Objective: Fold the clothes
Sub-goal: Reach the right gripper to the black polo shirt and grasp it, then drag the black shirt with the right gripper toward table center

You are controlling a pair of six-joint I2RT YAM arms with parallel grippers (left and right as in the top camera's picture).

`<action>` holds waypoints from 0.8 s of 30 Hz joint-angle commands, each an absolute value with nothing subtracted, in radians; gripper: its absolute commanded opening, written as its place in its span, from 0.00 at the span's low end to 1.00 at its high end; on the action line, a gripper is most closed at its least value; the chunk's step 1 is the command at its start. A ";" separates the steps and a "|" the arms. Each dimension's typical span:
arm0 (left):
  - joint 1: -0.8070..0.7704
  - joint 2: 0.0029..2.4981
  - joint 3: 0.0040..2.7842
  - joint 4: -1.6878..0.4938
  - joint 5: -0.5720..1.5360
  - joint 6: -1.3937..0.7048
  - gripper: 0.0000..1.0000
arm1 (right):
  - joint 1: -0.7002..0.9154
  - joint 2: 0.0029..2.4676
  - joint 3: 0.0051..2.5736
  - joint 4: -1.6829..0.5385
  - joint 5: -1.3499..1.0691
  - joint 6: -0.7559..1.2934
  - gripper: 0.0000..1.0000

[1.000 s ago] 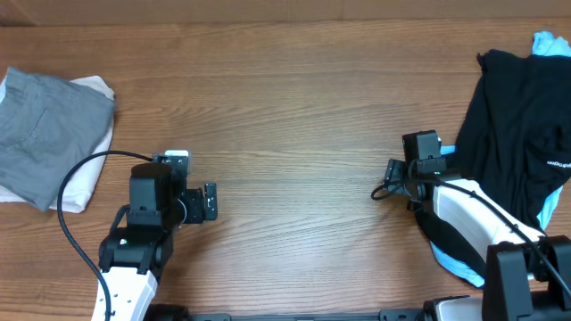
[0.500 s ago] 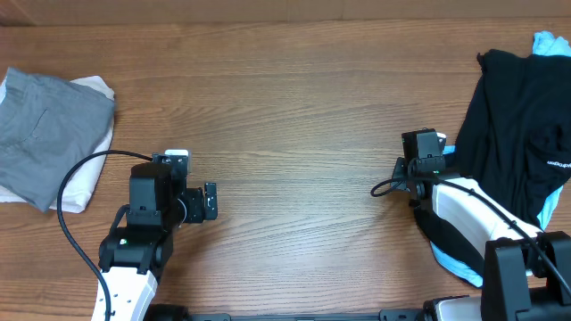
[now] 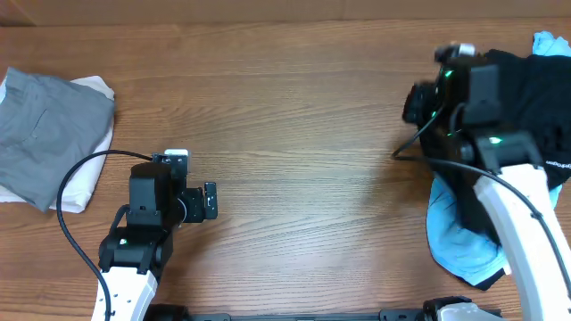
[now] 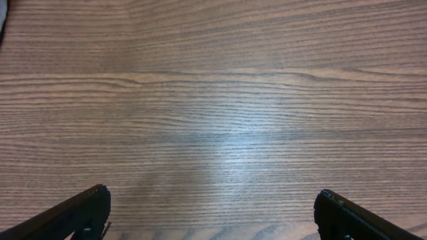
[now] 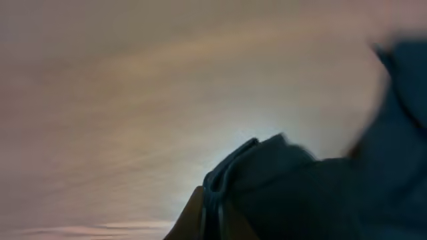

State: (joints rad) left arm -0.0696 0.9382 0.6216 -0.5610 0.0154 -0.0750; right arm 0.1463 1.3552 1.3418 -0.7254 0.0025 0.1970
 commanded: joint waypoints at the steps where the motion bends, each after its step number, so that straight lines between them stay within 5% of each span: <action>1: -0.066 0.938 0.644 -0.556 0.028 -0.086 1.00 | 0.210 1.339 1.389 -0.752 -0.205 0.145 0.04; 10: -0.066 0.938 0.644 -0.545 0.028 -0.086 1.00 | 0.452 1.499 1.356 -0.749 -0.204 0.145 0.04; 19: -0.066 0.938 0.644 -0.538 0.028 -0.086 1.00 | 0.619 1.722 1.356 -0.113 -0.230 0.118 0.04; 24: -0.066 0.938 0.644 -0.532 0.046 -0.086 1.00 | 0.662 1.765 1.356 0.028 -0.222 0.100 0.06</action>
State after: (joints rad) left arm -0.0696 0.9390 0.6216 -0.5388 0.0166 -0.0750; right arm 0.6422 1.7473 1.3407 -0.0059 -0.2020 0.1238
